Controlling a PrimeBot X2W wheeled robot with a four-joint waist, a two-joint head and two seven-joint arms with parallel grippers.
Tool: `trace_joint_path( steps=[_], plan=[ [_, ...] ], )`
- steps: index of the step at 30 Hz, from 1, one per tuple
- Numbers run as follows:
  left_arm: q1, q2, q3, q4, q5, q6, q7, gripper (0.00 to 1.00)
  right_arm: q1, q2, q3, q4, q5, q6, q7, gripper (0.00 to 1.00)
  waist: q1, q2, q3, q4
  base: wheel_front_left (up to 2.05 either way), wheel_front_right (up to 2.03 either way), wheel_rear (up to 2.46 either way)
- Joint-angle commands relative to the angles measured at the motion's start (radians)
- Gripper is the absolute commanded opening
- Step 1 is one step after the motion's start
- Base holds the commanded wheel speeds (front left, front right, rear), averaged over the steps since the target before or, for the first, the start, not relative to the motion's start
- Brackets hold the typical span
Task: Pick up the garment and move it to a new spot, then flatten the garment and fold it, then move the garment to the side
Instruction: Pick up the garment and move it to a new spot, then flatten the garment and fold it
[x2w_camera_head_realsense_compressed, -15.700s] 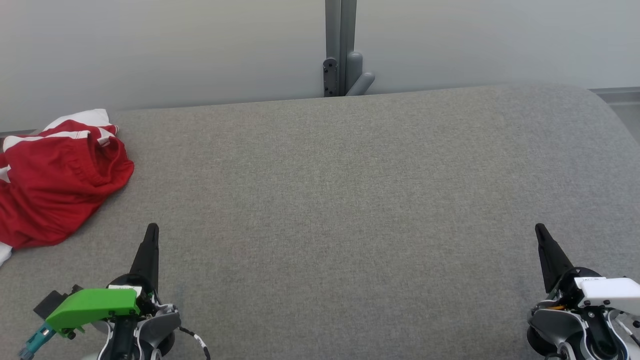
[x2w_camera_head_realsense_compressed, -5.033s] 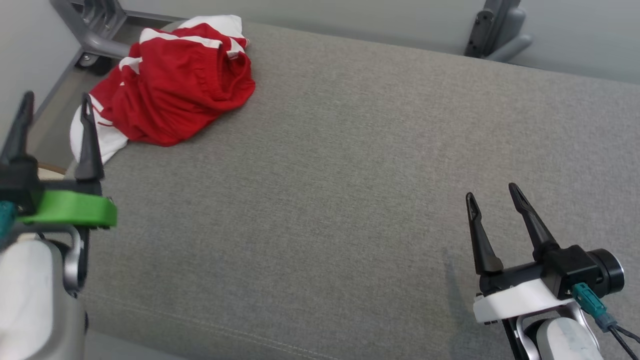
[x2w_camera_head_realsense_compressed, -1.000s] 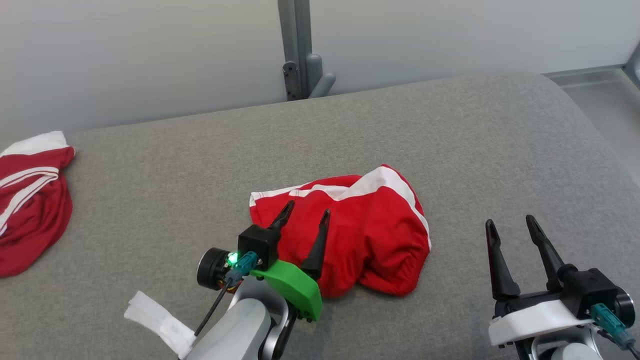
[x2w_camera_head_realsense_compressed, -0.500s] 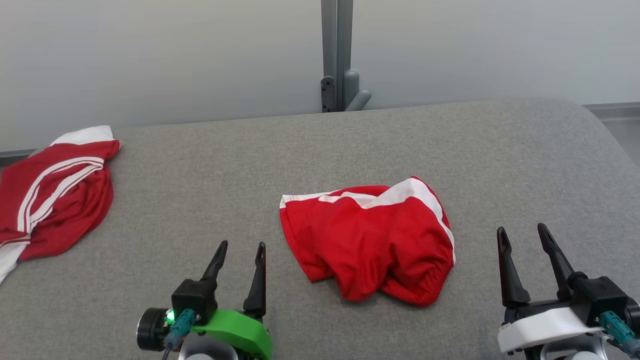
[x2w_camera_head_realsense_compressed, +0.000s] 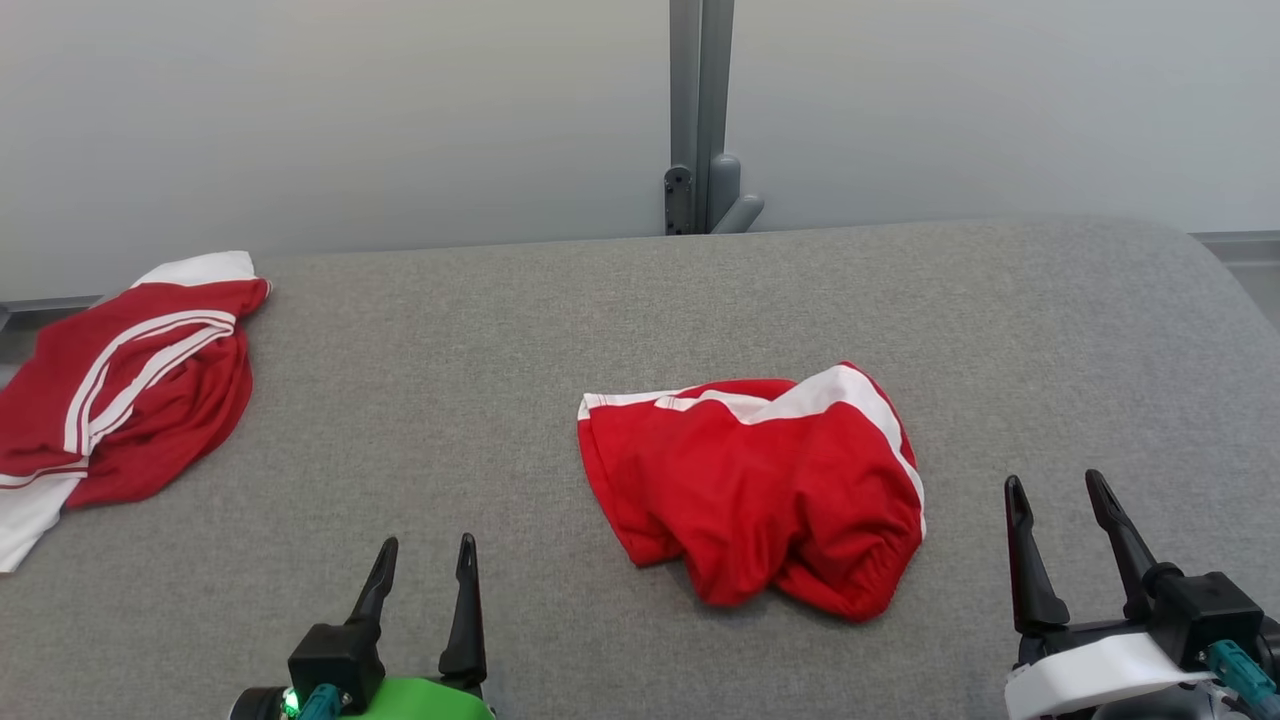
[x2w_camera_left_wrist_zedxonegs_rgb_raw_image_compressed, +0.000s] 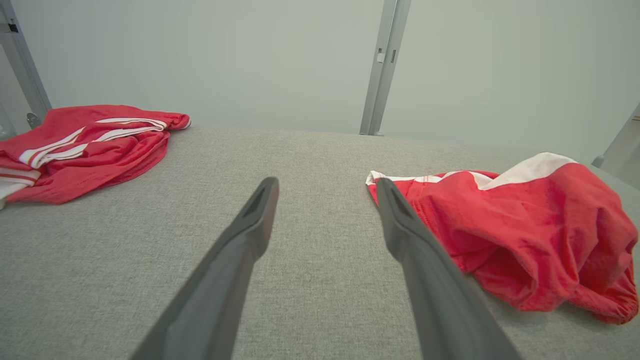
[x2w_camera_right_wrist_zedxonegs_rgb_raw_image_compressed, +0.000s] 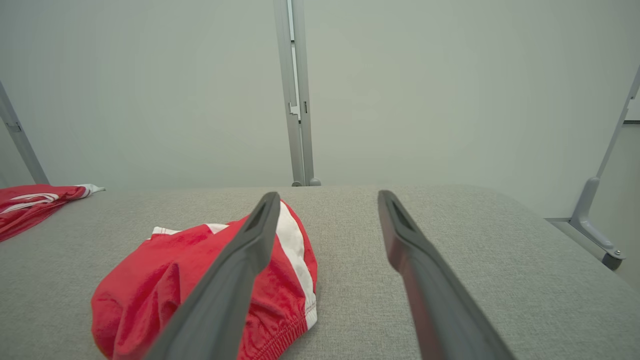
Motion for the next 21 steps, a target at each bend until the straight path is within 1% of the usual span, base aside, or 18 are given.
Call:
trace_joint_path(
  steps=[1, 12, 21],
  plan=[
    [0.014, -0.002, 0.008, -0.003, 0.006, -0.006, -0.003, 1.0, 0.006, -0.003, -0.001, 0.0, -0.002, 0.0, -0.003, 1.0, 0.0001, 0.0, 0.001, 0.001, 0.0, 0.0, 0.0],
    [0.013, -0.022, 0.047, 0.008, 0.037, -0.033, -0.003, 1.0, -0.006, -0.003, 0.002, 0.01, 0.003, 0.0, -0.003, 1.0, 0.0001, 0.0, 0.006, -0.001, 0.0, 0.0, 0.0],
    [-0.007, -0.028, 0.059, 0.038, 0.027, -0.05, -0.003, 1.0, -0.006, -0.003, -0.004, 0.011, 0.005, 0.0, -0.003, 1.0, 0.0001, 0.0, 0.013, 0.003, 0.0, 0.0, 0.0]
  ],
)
